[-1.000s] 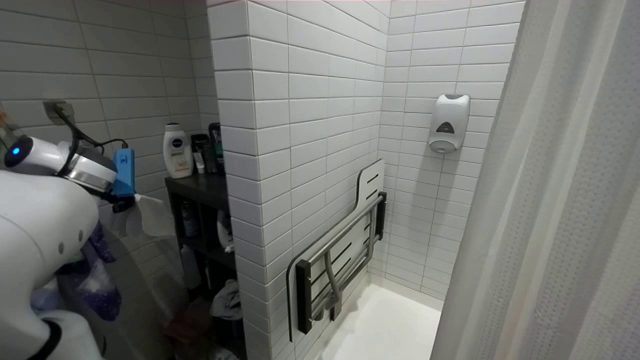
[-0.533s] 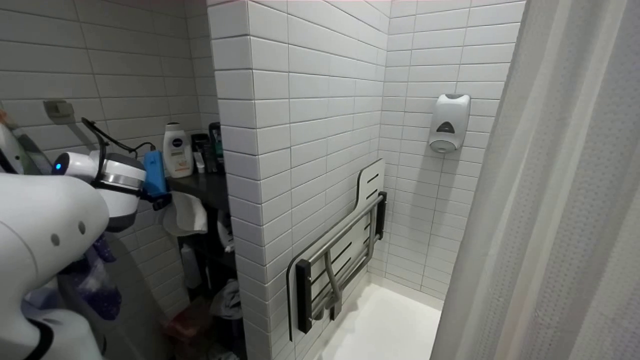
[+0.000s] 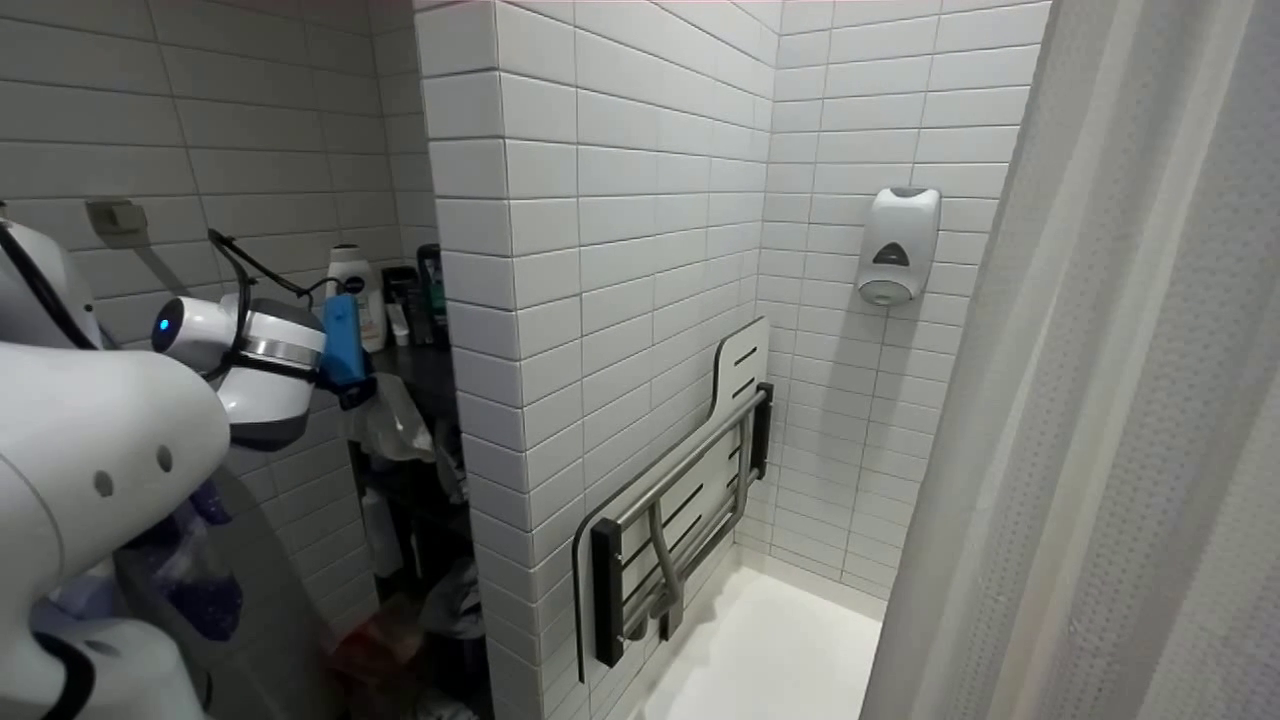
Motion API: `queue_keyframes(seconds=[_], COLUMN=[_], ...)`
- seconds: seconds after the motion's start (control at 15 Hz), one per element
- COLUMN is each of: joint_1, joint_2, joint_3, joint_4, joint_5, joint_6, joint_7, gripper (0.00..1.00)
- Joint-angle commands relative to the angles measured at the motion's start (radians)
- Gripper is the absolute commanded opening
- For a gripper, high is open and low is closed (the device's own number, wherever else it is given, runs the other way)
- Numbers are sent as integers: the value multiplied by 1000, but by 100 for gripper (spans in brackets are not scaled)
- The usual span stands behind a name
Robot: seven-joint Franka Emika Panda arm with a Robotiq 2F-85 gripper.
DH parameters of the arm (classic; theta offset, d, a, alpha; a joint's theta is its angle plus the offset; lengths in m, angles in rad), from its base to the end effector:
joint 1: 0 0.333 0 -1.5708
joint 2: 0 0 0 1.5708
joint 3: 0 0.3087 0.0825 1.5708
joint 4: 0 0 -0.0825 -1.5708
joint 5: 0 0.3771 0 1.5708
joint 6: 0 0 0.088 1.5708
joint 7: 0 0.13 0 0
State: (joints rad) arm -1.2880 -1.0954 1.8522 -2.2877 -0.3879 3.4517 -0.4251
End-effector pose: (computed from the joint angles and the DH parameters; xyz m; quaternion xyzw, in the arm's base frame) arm 0.4506 0.3624 0.2192 0.4549 0.7405 0.2782 0.4090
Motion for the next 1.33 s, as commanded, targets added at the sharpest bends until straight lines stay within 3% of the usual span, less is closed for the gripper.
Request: queue_keyframes(seconds=[0.0, 0.67, 1.27], joint_1=[-34, -130, -202], joint_2=[-2, 10, 125], joint_3=[5, 57, 97], joint_4=[29, 92, 40], joint_5=[-49, -114, -262], joint_6=[10, 11, 3], joint_7=[7, -8, -34], gripper=[2, 2, 2])
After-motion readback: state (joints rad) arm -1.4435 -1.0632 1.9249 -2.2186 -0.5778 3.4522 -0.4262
